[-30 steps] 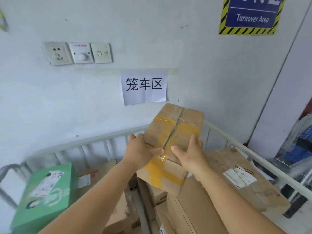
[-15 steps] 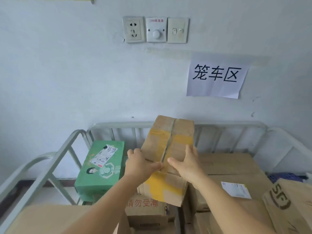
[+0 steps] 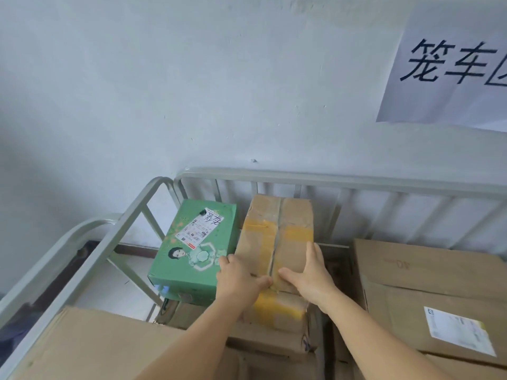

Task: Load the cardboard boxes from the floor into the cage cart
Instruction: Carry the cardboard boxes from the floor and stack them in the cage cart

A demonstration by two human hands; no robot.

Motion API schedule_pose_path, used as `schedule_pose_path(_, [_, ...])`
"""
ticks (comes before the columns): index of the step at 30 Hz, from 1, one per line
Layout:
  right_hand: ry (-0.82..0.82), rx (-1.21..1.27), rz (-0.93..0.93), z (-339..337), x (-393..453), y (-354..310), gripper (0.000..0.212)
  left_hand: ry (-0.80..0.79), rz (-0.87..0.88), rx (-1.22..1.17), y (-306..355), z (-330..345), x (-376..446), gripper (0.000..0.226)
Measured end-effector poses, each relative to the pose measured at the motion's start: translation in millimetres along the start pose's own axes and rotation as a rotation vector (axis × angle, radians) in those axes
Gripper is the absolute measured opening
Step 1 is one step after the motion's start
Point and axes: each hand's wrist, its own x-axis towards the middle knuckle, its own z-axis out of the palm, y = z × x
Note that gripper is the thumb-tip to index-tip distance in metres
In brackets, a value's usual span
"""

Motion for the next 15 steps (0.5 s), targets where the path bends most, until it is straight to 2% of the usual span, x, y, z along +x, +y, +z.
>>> schedule_pose_path(4, [-0.015,-0.014,-0.019,18,15,1,0.108,-0.025,-0.001,0.094,-15,-2,21,0.084])
schedule_pose_path(7, [-0.051,-0.088,-0.017,25,22,3,0.111,-0.040,0.063,0.215,-34,-9,35,0.082])
schedule_pose_path(12, [-0.126,-0.183,-0.030,31,28,-1,0.126,-0.112,0.087,0.241,-67,-19,62,0.097])
schedule_pose_path(15, [-0.134,-0.209,-0.038,34,37,-5,0.130,-0.179,0.161,0.180,-71,-22,69,0.092])
